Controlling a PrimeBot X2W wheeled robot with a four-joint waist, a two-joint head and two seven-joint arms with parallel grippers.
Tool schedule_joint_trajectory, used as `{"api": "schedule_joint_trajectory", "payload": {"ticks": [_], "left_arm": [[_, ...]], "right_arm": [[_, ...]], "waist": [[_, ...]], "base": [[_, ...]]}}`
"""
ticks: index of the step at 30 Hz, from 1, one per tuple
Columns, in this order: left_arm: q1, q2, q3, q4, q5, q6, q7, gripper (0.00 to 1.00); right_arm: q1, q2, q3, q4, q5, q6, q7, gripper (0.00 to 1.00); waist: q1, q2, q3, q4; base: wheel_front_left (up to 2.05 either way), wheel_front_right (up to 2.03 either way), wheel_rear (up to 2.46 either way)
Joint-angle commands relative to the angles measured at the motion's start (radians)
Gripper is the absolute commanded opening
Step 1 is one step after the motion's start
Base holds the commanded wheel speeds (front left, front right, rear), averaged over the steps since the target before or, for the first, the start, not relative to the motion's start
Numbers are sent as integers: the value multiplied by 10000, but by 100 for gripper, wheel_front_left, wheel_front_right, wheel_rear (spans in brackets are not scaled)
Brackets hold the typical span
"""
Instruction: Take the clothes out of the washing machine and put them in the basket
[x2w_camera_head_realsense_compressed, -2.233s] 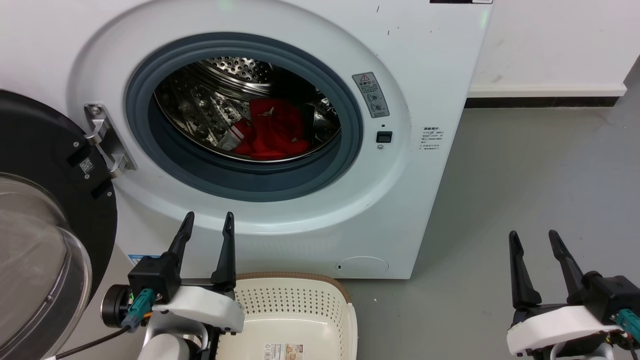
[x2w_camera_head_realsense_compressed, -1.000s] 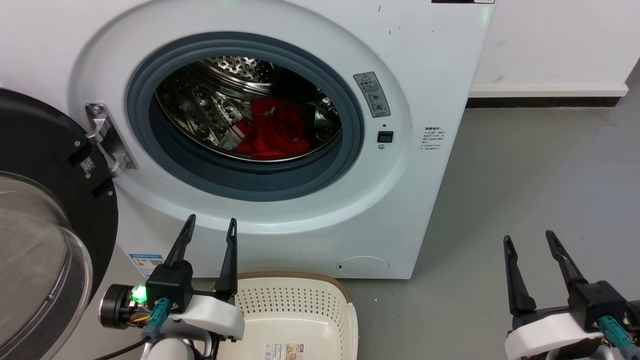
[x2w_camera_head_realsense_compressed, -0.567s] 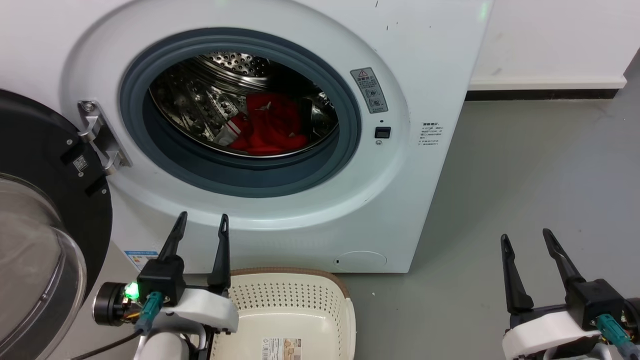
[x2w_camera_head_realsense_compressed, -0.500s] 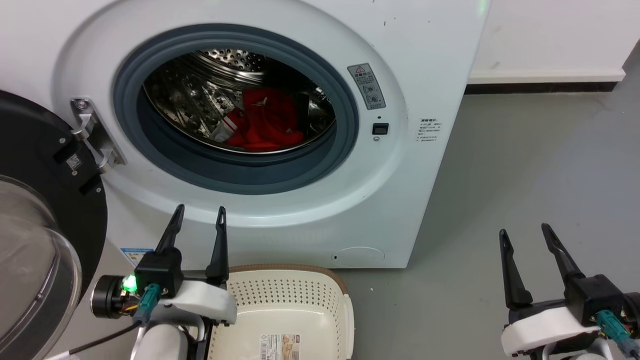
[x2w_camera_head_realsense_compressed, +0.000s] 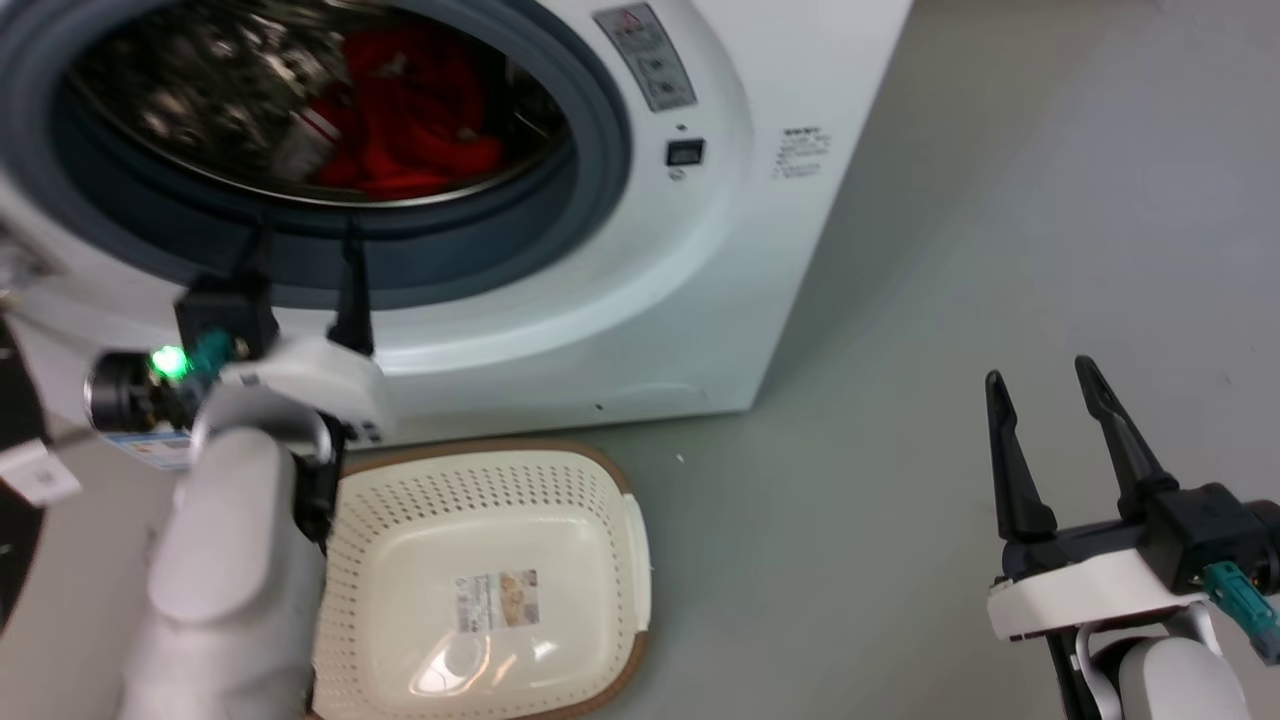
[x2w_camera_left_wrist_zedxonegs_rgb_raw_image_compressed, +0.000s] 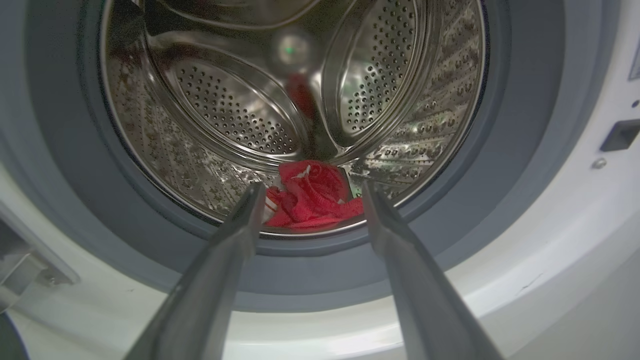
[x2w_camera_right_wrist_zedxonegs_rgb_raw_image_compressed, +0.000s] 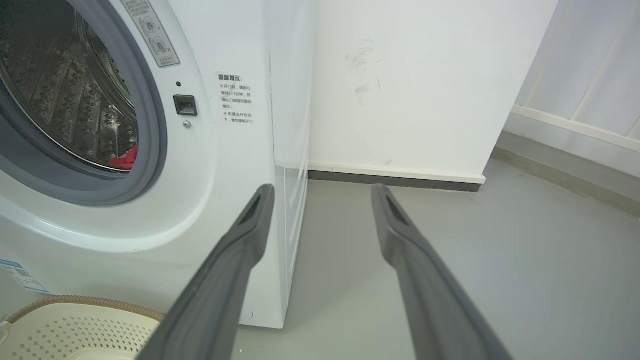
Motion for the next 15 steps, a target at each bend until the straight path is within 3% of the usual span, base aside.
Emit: {"api": "schedule_joint_trajectory", "payload": {"ticks": [1,8,15], "left_arm": [[-507,210,40,345,13,-30,137,100],[-2357,1039,51,1665,149,-98,989,100],[-4158,2226,-39,2857,488,-101,2035,100]], "right_arm": [[-229,14,51,-59,99,-7,-83,100],[-671,19,418,-74,601,-7,-164,100],[-1130,17,930,-226,1192,-7,-187,100]], "waist": [[-1,0,813,-676],[-1,0,1872,-1400],[-1,0,2940,-2311]], "base": [[0,0,0],[0,0,0],[0,0,0]]}}
